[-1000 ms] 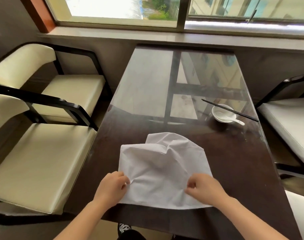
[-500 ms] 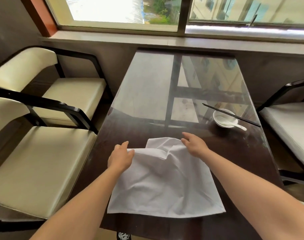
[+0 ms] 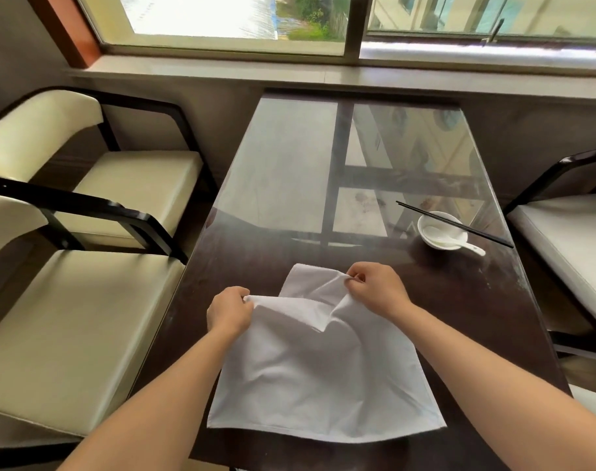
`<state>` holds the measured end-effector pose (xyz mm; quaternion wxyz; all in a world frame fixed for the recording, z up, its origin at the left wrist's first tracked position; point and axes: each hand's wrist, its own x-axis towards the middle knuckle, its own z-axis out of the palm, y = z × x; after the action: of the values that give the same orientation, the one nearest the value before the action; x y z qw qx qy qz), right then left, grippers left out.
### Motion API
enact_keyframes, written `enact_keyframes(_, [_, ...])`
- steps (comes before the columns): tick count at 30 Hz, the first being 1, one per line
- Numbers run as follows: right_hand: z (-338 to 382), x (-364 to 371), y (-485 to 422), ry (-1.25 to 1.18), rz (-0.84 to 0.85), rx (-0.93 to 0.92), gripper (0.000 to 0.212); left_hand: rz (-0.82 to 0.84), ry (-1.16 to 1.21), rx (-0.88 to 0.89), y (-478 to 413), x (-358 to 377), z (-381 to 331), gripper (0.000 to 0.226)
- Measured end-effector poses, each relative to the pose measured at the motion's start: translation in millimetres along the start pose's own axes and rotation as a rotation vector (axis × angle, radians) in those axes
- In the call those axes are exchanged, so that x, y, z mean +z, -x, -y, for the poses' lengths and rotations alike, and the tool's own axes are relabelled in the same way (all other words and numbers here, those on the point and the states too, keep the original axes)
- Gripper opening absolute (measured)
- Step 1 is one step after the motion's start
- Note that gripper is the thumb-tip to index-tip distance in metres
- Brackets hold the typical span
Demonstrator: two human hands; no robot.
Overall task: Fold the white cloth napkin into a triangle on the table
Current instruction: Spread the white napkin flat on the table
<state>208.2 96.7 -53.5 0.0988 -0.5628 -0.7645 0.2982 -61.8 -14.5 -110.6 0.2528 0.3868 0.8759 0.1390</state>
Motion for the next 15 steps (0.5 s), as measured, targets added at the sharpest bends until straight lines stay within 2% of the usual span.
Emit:
enact_keyframes(3, [-3.7,-11.2,13.4,-0.127,-0.08,-0.145,0.007,0.018,0.104,-0.008,4.4,1.5,0.9,0.05])
enact_keyframes(5, [-3.8,-17.5,23.0,-0.238,-0.066,-0.2,0.008,0.041,0.175,-0.015,2.0,1.3,-2.8,0.051])
enact_keyframes(10, [-9.1,-28.4,34.6,-0.441,0.168,-0.134,0.015,0.132,0.237,-0.009,-3.2,2.1,-15.0,0.054])
enact_keyframes(15, [-11.4,-33.8,25.0,-0.47,0.346,-0.07,0.012,0.134,0.207,-0.023,6.5,1.3,-25.6,0.027])
